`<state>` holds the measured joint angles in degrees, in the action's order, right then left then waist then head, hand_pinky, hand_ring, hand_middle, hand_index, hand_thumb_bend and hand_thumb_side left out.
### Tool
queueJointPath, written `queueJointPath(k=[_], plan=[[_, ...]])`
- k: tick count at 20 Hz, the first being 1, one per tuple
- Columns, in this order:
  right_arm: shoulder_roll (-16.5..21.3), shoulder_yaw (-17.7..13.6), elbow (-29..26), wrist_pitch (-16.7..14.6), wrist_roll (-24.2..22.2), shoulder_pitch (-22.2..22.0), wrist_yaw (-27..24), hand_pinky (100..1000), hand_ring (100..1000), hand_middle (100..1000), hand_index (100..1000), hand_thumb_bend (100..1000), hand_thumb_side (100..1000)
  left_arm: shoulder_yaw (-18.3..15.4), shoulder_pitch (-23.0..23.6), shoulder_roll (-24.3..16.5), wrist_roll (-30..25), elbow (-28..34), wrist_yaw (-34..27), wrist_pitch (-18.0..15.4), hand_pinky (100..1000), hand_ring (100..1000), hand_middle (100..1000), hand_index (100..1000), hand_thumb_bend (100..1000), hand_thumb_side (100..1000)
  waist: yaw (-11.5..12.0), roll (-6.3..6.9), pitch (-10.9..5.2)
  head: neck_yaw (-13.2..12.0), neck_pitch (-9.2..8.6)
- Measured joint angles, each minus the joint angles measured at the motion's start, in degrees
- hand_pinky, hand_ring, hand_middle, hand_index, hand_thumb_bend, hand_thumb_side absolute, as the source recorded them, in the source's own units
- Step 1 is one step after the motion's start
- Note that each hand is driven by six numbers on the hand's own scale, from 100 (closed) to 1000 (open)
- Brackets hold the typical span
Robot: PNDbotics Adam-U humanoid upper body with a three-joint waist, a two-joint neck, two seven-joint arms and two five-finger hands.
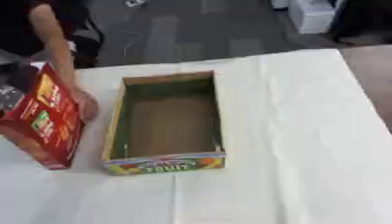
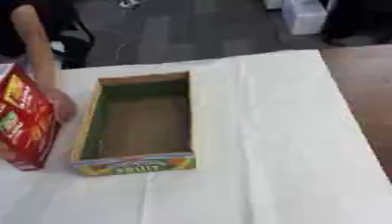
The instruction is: Pick up objects on the table and place them in the box.
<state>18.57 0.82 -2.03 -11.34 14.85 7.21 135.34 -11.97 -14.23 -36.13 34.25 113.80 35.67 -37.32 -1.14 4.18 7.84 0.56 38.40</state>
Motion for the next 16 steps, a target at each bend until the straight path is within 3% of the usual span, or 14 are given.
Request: queueJointPath(k=[5,13,16], plan=[[-0.4,-0.2,-1.8,-2.8,-2.7,0.3,2.9,466,593,658,748,100,1000,0.0,0.2,0.0,-0.2,0.0,-0.5,-0.2,101,359,510,609,415,341,0.0,-0.12,-0.21,0.4,0.0],[-0.4,-0.5,-3.1,-3.7,-4.2,-0.6,3.9,465,591,656,746,100,1000,-0.3,0.7,0.0,0.0,0.0,-0.4,0.0,100,363,509,610,437,332,0.7,0.32,-0.56,-0.1,0.0],[-0.4,-0.5,-3.1,-3.5,-4.5,-1.0,3.8,465,591,655,746,100,1000,-0.4,0.7,-0.1,0.3,-0.3,-0.6,1.0,142,390,520,617,361,385,1.4,0.37,-0.87,-1.7,0.07]])
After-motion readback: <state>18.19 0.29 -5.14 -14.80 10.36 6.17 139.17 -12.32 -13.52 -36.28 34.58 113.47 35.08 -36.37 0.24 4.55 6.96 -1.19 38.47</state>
